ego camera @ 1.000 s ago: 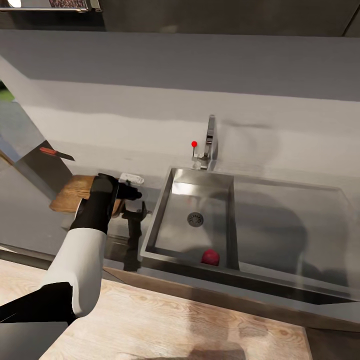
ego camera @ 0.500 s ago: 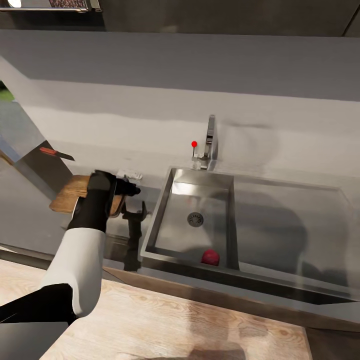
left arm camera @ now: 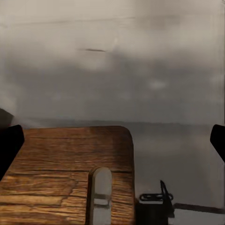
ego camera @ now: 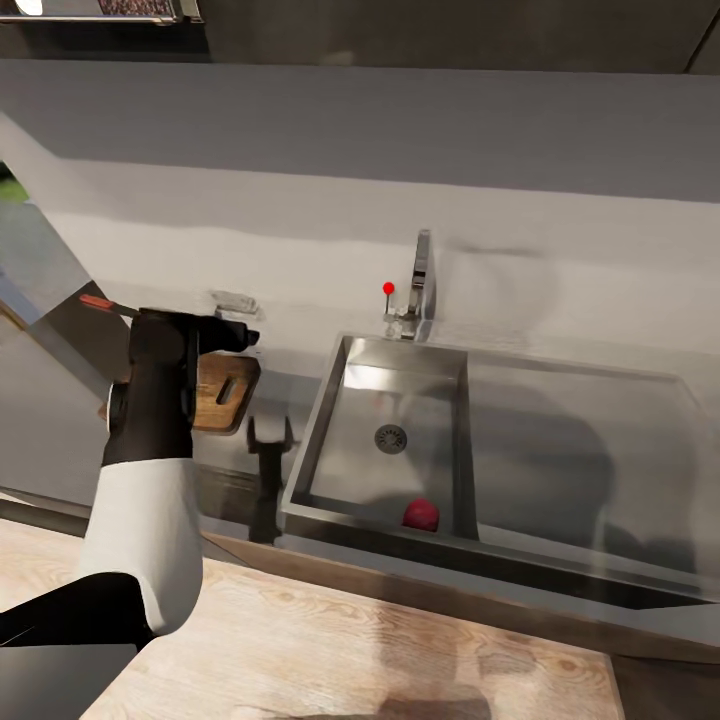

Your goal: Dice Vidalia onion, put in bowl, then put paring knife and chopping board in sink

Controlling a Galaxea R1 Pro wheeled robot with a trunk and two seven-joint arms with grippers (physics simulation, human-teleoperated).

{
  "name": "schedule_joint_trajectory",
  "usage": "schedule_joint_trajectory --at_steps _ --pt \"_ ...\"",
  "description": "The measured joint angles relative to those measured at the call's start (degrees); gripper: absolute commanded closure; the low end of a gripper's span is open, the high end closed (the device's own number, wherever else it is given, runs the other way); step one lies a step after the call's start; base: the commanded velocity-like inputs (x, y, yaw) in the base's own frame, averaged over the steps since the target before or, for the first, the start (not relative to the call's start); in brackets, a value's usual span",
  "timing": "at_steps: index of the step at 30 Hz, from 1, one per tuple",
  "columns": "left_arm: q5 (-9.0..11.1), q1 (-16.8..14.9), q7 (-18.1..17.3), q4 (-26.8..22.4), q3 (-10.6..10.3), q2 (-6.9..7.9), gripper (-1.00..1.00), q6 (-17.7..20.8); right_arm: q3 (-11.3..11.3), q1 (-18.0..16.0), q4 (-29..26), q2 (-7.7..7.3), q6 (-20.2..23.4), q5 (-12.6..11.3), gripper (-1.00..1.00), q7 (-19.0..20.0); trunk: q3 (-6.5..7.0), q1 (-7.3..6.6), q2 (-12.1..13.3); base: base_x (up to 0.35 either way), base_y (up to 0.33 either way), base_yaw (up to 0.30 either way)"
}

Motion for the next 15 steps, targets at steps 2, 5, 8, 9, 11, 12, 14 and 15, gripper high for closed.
schedule_joint_trajectory --at_steps 2,5,8,9,11,12,14,15 --pt "0.02 0.00 -0.24 -0.58 -0.02 0.00 -1.00 0.39 0.00 0.00 0.01 0.00 0.00 0.00 -1.00 0.00 0.00 0.00 0.00 -0.005 0.000 0.000" --pt "0.10 0.00 -1.18 -1.15 -0.06 0.05 -1.00 0.86 0.00 0.00 -0.01 0.00 0.00 0.03 -1.00 0.00 0.00 0.02 0.00 -0.105 0.000 0.000" --pt "0.12 0.00 -2.15 -1.11 -0.07 0.05 -1.00 1.02 -0.01 0.00 -0.01 -0.02 0.00 0.05 -1.00 0.00 0.00 0.03 0.00 -0.249 0.000 0.000" --pt "0.12 0.00 -2.44 -1.03 -0.07 0.04 -1.00 1.04 -0.01 0.00 0.00 -0.03 0.00 0.04 -1.00 0.00 0.00 0.03 0.01 -0.289 0.000 0.000" --pt "0.13 0.00 -3.44 -0.69 -0.07 0.05 -1.00 1.09 0.00 0.00 -0.01 -0.06 0.00 0.06 -1.00 0.00 0.00 0.04 0.01 -0.304 0.000 0.000" --pt "0.14 0.00 -4.22 -0.43 -0.07 0.08 -1.00 1.11 0.00 0.00 -0.03 -0.07 0.00 0.07 -1.00 0.00 0.00 0.04 0.01 -0.316 0.000 0.000" --pt "0.13 0.00 -5.16 -0.03 -0.07 0.14 -1.00 1.10 0.00 0.00 -0.02 -0.07 -0.02 0.07 -1.00 0.00 0.00 0.04 0.01 -0.322 0.000 0.000" --pt "0.14 0.00 -6.18 0.51 -0.06 0.21 -1.00 1.09 -0.03 0.00 -0.04 -0.08 -0.04 0.07 -1.00 0.00 0.00 0.04 0.01 -0.327 0.000 0.000"
